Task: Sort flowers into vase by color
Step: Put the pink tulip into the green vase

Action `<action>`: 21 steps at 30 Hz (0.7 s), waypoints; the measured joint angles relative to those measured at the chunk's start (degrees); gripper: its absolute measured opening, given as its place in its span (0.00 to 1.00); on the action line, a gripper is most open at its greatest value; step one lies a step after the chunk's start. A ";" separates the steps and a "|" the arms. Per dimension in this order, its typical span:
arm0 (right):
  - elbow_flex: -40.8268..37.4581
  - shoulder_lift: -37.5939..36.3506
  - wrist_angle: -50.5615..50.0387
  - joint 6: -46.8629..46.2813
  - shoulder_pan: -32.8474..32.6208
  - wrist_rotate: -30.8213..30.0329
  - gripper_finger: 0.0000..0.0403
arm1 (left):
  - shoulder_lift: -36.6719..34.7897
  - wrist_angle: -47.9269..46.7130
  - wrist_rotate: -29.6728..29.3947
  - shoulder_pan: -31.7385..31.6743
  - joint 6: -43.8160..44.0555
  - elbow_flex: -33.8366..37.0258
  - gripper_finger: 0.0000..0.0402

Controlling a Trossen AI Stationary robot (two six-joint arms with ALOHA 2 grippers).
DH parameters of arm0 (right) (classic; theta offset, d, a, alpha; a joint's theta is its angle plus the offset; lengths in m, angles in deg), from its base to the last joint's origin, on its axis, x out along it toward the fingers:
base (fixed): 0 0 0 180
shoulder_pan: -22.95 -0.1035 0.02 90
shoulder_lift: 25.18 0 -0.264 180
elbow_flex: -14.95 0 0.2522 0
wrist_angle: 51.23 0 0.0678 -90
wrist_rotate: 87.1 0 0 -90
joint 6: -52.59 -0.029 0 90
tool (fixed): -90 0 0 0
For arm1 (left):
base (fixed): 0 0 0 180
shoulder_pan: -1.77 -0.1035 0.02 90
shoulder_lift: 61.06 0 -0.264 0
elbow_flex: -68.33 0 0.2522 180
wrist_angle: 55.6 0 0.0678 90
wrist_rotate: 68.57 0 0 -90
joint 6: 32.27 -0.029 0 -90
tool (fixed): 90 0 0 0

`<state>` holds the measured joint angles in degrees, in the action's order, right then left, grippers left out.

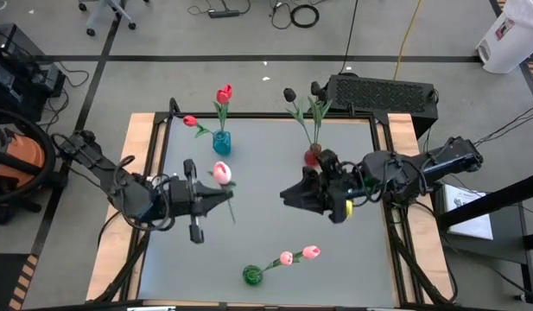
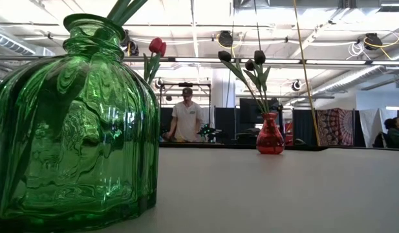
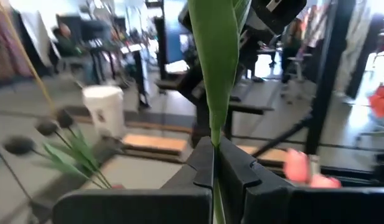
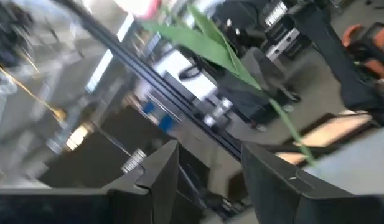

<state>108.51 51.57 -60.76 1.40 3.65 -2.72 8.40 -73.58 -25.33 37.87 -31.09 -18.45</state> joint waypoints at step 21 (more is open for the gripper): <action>-0.03 0.28 -17.81 8.19 -0.47 -0.36 0.41 | 10.40 -1.00 1.49 10.50 10.57 0.84 0.02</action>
<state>108.48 51.85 -78.57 9.59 3.18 -3.08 18.81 -74.58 -23.84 48.37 -20.52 -17.61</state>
